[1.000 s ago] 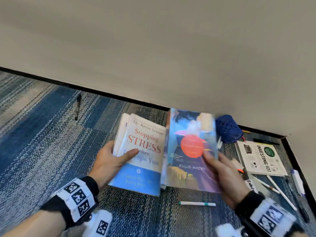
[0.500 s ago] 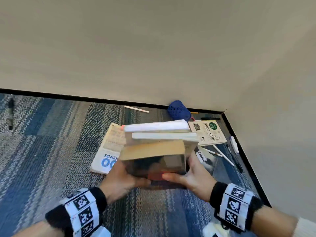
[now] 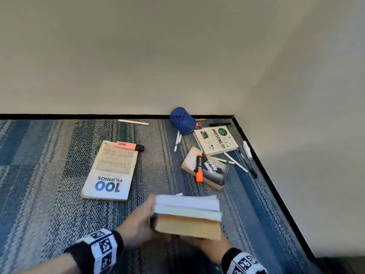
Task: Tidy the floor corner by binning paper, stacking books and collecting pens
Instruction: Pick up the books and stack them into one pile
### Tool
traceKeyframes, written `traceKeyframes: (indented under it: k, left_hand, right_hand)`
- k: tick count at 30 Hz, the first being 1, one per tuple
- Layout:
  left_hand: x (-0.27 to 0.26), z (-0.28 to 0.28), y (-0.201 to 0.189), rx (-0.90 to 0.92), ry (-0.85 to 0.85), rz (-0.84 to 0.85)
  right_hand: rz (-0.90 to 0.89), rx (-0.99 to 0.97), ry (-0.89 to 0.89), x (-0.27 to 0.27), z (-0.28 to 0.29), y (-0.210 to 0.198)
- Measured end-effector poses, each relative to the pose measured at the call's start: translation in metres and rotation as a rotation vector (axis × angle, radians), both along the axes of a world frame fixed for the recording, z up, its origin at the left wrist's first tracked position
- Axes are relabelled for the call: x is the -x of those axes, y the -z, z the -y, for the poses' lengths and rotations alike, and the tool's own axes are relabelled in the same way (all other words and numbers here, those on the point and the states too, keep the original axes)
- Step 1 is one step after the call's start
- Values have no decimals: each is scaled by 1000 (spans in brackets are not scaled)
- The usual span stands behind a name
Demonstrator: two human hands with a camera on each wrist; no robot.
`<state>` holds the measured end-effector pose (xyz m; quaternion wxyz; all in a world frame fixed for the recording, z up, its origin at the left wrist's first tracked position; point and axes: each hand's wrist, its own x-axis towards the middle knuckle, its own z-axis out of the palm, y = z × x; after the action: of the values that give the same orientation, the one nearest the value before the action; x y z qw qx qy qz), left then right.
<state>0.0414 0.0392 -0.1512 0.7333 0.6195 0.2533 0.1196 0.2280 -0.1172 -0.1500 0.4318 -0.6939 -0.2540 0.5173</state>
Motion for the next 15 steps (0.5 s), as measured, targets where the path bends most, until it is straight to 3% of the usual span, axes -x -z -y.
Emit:
traceKeyframes:
  k: [2,5,7,9,12,15]
  left_hand:
    - [-5,-16,-12,-272,70,-91]
    - [-3,-43,-24,-356,113,-228]
    - [5,-62,-21,-623,43,-500]
    - [22,-83,-11,-794,-155,-808]
    - [51,-107,0,-680,-502,-1115]
    - [67,-124,18,-485,-518,-1350]
  right_hand:
    - [57,-63,-22,-2,-19,-20]
    - [121,-202,-22,3,-44,-39]
    - [193,-273,21,5,-52,-42]
    - [203,-310,73,9,-59,-51]
    - [113,-323,175,6,-65,-61]
    - [68,-304,205,3,-71,-68]
